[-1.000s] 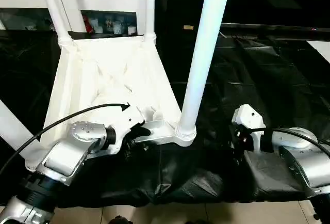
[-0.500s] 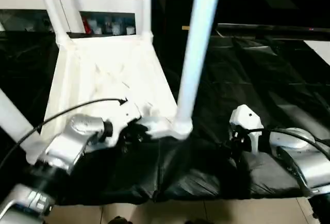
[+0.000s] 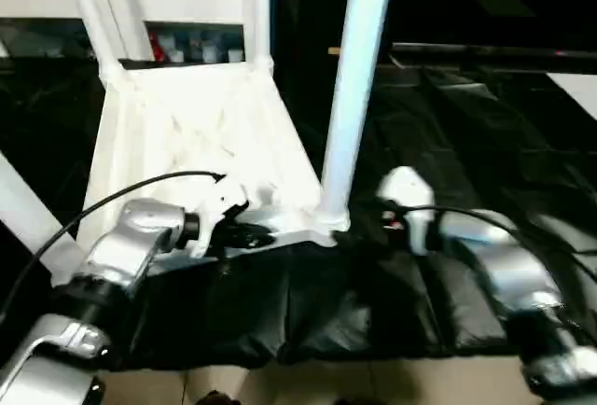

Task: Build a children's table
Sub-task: Rotate leg to tighten

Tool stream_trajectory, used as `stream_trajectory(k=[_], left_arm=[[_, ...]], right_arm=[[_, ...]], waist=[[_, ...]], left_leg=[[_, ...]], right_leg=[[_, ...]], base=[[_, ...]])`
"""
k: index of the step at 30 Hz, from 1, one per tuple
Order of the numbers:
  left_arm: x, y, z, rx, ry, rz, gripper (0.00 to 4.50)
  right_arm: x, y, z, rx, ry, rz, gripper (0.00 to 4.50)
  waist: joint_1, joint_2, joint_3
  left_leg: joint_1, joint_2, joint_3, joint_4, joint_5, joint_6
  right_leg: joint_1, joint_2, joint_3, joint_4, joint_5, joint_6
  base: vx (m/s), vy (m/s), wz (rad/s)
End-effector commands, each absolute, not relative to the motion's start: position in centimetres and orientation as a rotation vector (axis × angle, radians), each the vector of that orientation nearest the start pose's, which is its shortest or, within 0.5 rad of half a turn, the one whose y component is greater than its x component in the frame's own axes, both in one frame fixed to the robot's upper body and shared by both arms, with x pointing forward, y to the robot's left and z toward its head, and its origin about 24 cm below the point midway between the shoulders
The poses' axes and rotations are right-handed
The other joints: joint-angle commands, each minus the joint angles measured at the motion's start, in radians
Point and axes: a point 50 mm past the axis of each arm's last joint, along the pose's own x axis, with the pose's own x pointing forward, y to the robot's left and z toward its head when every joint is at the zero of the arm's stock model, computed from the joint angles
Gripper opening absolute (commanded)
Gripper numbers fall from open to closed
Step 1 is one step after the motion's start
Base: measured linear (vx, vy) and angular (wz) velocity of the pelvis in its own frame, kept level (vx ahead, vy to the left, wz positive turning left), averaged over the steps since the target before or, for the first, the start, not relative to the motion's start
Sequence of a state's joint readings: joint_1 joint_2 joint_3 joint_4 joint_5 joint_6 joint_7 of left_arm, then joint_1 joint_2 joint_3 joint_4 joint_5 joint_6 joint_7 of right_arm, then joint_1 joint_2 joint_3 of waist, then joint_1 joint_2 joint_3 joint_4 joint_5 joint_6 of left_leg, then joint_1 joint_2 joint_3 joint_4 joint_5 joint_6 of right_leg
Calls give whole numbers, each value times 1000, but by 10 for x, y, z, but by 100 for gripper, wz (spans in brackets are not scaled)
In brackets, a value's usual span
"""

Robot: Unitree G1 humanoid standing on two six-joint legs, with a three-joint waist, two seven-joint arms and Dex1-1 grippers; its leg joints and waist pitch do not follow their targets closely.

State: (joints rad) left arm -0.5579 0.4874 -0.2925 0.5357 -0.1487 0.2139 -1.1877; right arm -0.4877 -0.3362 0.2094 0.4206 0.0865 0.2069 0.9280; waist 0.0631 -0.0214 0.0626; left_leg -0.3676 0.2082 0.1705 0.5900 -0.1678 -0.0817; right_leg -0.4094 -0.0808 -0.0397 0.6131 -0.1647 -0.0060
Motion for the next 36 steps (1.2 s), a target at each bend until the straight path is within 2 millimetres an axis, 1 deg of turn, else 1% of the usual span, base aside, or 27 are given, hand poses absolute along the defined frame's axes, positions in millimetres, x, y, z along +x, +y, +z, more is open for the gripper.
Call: stream_trajectory(k=[1, 2, 3, 4, 5, 7, 8, 9, 10, 13, 14, 17, 18, 21, 22, 24, 25, 26, 28, 29, 30, 31, 32, 33, 34, 35, 36], left_arm=[[315, 162, 60, 246, 463, -1268, 1], [314, 163, 58, 256, 476, -1278, 1], [314, 163, 58, 256, 477, -1279, 1], [314, 164, 56, 269, 488, -1284, 0], [314, 164, 56, 271, 489, -1285, 0], [314, 165, 55, 285, 501, -1288, 0], [313, 166, 54, 301, 509, -1291, 0], [313, 166, 53, 309, 516, -1292, 0], [313, 166, 52, 309, 517, -1293, 0], [314, 167, 52, 317, 520, -1291, 0], [314, 167, 52, 316, 521, -1292, 0], [315, 167, 51, 313, 529, -1295, 0], [315, 167, 51, 312, 531, -1296, 0], [316, 166, 50, 301, 532, -1292, 0], [317, 163, 49, 293, 535, -1275, 0], [321, 158, 47, 294, 538, -1239, 0], [323, 152, 45, 296, 533, -1211, 0], [325, 149, 45, 297, 530, -1196, 0], [330, 131, 43, 297, 511, -1138, 0], [330, 128, 42, 295, 509, -1134, 0], [331, 123, 42, 290, 505, -1127, 0], [332, 111, 41, 284, 494, -1114, 0], [332, 89, 39, 283, 479, -1091, 0], [332, 82, 37, 288, 475, -1084, 0], [332, 78, 37, 293, 473, -1081, 0], [332, 73, 36, 322, 469, -1089, 0], [332, 73, 35, 331, 470, -1092, 0]], right_arm=[[317, -130, 55, -265, 332, 1070, 431], [321, -124, 53, -241, 329, 1085, 431], [321, -123, 53, -239, 329, 1086, 431], [323, -120, 52, -232, 325, 1095, 403], [323, -119, 52, -232, 325, 1096, 397], [325, -117, 51, -222, 323, 1107, 392], [326, -115, 50, -213, 322, 1113, 384], [326, -113, 50, -199, 324, 1120, 360], [326, -113, 49, -195, 325, 1124, 360], [328, -111, 48, -191, 326, 1130, 327], [328, -111, 47, -183, 328, 1132, 327], [329, -110, 45, -178, 332, 1137, 297], [329, -109, 45, -169, 333, 1138, 290], [329, -107, 43, -152, 331, 1141, 279], [328, -104, 41, -130, 331, 1134, 276], [327, -100, 37, -91, 333, 1115, 274], [326, -97, 33, -89, 341, 1081, 274], [325, -95, 31, -88, 346, 1062, 274], [324, -84, 23, -67, 353, 957, 274], [323, -82, 22, -62, 355, 945, 274], [323, -79, 20, -51, 359, 921, 273], [323, -70, 17, -44, 358, 865, 273], [321, -51, 15, -36, 347, 814, 273], [320, -43, 16, -34, 332, 813, 273], [320, -38, 18, -33, 320, 819, 273], [318, -31, 22, -44, 283, 852, 273], [317, -30, 24, -49, 267, 866, 273]], waist=[[3, 6, -76], [5, 5, -77], [4, 3, -76], [6, 4, -74], [4, 6, -73], [4, 7, -70], [4, 2, -68], [4, 4, -68], [3, 4, -67], [2, 4, -67], [2, 4, -67], [3, 3, -69], [3, 4, -70], [3, 4, -69], [2, 8, -68], [1, 5, -65], [1, 0, -65], [2, 2, -63], [1, 3, -57], [0, 1, -57], [-2, -1, -57], [-2, 5, -57], [-7, 1, -54], [-9, 3, -51], [-13, 3, -48], [-20, 16, -50], [-22, 20, -49]], left_leg=[[16, 8, 7, -66, -263, -5], [10, 8, 6, -67, -245, -2], [8, 8, 6, -68, -238, 0], [11, 10, 7, -68, -244, 0], [11, 10, 6, -70, -254, -2], [14, 11, 5, -72, -286, -11], [16, 12, 4, -73, -305, -13], [17, 12, 3, -74, -317, -18], [16, 13, 2, -76, -323, -19], [16, 14, 0, -78, -332, -25], [16, 12, 1, -77, -327, -23], [14, 13, 3, -76, -304, -19], [13, 12, 3, -75, -296, -17], [14, 12, 4, -75, -304, -14], [15, 13, 2, -76, -315, -17], [16, 13, 2, -77, -332, -20], [18, 13, 2, -77, -345, -22], [21, 13, 1, -78, -351, -24], [27, 12, 1, -79, -379, -35], [30, 9, -4, -77, -404, -41], [26, 6, -6, -78, -408, -39], [26, 5, -9, -79, -413, -41], [30, 4, -10, -78, -432, -46], [40, -2, -12, -73, -468, -49], [55, -6, -13, -65, -512, -42], [63, -6, -18, -64, -551, -34], [61, 0, -23, -74, -575, -31]], right_leg=[[42, -41, 29, -69, -220, -223], [48, -42, 28, -65, -205, -226], [50, -43, 27, -65, -209, -225], [47, -44, 28, -67, -225, -221], [46, -44, 28, -68, -243, -220], [44, -45, 28, -74, -299, -206], [41, -46, 27, -77, -341, -196], [40, -48, 28, -79, -368, -189], [40, -48, 27, -80, -377, -185], [40, -47, 28, -80, -381, -181], [40, -47, 28, -79, -374, -183], [42, -47, 29, -76, -341, -193], [43, -47, 29, -74, -325, -198], [42, -47, 28, -77, -344, -198], [41, -47, 28, -77, -358, -196], [39, -47, 28, -81, -385, -190], [37, -48, 27, -85, -411, -185], [35, -48, 28, -86, -426, -181], [26, -49, 27, -95, -491, -161], [27, -51, 22, -102, -554, -140], [29, -53, 19, -108, -602, -115], [28, -53, 17, -110, -616, -104], [21, -52, 12, -120, -660, -82], [14, -51, 1, -133, -719, -59], [5, -51, -15, -152, -773, -35], [12, -51, -35, -166, -769, -22], [19, -49, -43, -167, -745, -22]], base=[[0, 0, 0], [0, 0, 0], [0, 0, 0], [0, 0, 0], [0, 0, 0], [0, 0, 0], [0, 0, 0], [0, 0, 0], [0, 0, 0], [0, 0, 0], [0, 0, 0], [0, 0, 0], [0, 0, 0], [0, 0, 0], [0, 0, 0], [0, 0, 0], [0, 0, 0], [0, 0, 0], [0, 0, 0], [0, 0, 0], [0, 0, 0], [0, 0, 0], [0, 0, 0], [0, 0, 0], [0, 0, 0], [0, 0, 0], [-31, 65, -8]])
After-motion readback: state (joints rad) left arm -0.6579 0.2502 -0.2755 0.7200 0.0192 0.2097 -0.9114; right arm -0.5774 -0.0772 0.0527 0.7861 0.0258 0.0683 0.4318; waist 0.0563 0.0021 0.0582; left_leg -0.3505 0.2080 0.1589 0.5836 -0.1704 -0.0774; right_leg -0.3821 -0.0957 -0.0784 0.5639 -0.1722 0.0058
